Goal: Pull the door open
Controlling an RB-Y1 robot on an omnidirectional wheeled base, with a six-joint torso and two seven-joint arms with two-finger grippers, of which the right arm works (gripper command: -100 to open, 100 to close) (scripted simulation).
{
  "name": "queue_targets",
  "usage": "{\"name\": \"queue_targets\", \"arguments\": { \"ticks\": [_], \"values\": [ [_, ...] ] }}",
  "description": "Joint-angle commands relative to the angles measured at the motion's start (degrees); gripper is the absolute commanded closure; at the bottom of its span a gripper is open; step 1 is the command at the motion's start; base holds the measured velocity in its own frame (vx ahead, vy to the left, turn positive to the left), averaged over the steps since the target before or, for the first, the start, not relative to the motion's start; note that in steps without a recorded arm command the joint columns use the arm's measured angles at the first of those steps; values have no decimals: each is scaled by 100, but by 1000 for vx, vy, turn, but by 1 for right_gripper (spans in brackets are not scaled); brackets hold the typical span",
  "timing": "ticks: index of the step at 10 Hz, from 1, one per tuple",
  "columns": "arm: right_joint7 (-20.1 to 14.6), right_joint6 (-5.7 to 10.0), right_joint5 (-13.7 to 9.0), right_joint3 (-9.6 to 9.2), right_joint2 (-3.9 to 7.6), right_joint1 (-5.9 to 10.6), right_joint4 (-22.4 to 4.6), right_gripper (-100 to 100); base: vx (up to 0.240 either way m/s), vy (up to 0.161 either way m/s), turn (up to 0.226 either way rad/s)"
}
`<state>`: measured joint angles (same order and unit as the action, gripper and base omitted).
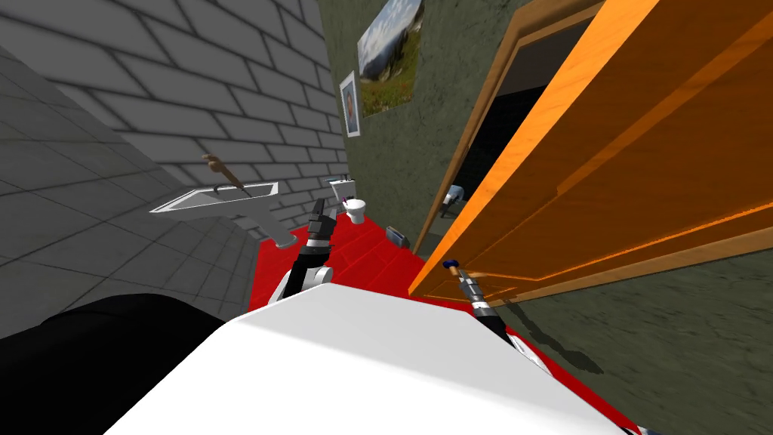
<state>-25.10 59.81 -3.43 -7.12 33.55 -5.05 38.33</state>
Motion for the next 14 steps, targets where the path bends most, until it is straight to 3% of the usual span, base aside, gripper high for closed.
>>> {"name": "queue_targets", "arguments": {
  "ticks": [1,4,5,14],
  "values": [
    [-34,149,-7,-17,65,-137,35,100,-212,-97,180],
    [-105,389,-10,-55,161,-254,-25,100,-194,-88,161],
    [-91,308,-4,-61,128,-252,4,100,-75,-30,30],
    [-223,1129,-48,-192,328,-447,-457,100,-181,-86,160]
  ]
}}
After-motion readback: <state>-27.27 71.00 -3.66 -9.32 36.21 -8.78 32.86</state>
